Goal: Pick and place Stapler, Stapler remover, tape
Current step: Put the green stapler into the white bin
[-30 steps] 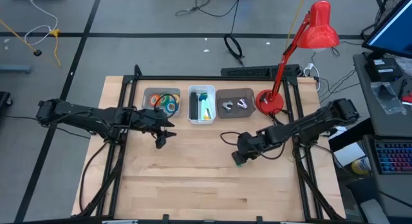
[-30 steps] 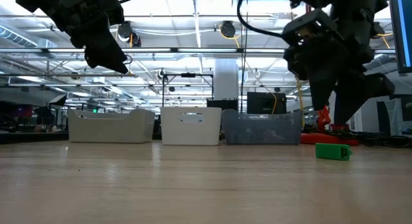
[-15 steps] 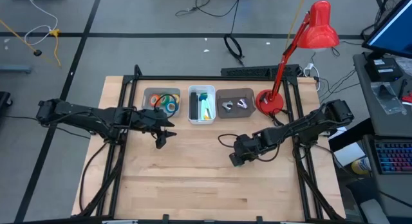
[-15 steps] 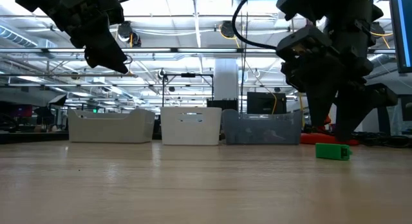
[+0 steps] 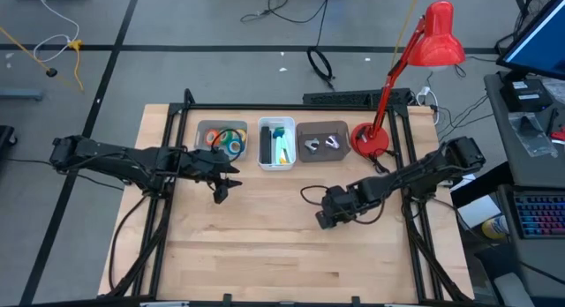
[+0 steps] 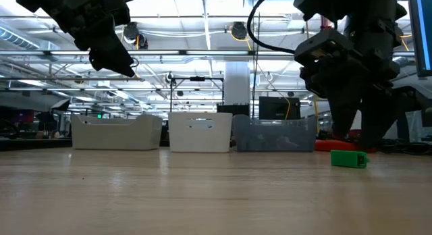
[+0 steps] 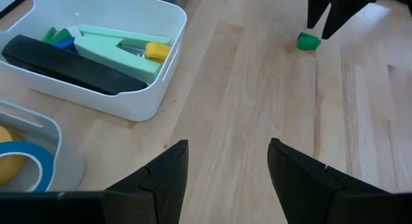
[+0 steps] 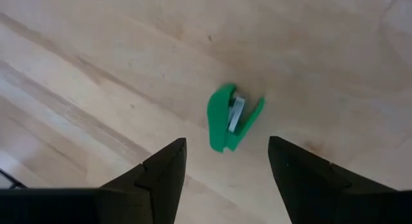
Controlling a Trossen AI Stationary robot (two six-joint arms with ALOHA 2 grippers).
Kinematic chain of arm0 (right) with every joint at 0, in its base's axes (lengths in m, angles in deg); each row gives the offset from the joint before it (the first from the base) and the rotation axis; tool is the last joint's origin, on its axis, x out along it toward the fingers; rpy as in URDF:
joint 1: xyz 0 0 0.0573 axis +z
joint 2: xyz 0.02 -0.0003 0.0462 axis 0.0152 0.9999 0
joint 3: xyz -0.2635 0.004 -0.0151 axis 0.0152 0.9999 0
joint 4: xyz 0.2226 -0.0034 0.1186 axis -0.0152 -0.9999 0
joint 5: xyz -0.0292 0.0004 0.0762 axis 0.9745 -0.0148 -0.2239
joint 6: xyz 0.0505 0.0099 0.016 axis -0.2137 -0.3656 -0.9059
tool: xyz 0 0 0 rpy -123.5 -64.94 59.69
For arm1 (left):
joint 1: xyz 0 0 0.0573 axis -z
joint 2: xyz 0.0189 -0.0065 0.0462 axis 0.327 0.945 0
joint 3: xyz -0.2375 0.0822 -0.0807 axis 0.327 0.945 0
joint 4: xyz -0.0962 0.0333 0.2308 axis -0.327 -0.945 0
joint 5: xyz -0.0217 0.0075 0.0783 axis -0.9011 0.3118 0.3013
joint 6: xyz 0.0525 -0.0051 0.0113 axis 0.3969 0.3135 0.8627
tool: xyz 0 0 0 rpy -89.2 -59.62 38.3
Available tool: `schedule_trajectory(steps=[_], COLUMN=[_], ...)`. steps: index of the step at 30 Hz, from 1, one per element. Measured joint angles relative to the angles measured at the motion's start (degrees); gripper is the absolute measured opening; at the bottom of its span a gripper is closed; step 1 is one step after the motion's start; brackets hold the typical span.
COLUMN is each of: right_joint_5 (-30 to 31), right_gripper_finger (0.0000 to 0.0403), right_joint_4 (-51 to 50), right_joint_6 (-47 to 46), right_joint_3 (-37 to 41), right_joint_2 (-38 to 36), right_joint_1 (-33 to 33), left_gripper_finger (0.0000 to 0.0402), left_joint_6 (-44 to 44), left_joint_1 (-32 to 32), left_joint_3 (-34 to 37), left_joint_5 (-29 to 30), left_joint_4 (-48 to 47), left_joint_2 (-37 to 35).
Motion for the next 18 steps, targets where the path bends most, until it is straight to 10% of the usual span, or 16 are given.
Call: schedule_trajectory(steps=[18], right_joint_5=[-0.1], right_gripper_finger=[0.0212], right_joint_4=[4.1], right_joint_6=[-0.5], right_joint_3=[-0.2], right_joint_2=[5.9], right_joint_1=[1.7], left_gripper_finger=[0.0212], left_joint_6=[0.4], left_joint_1=[0.0], left_joint_3=[0.0], left_joint_5=[0.6], left_joint_4=[0.3], left_joint_2=[0.0])
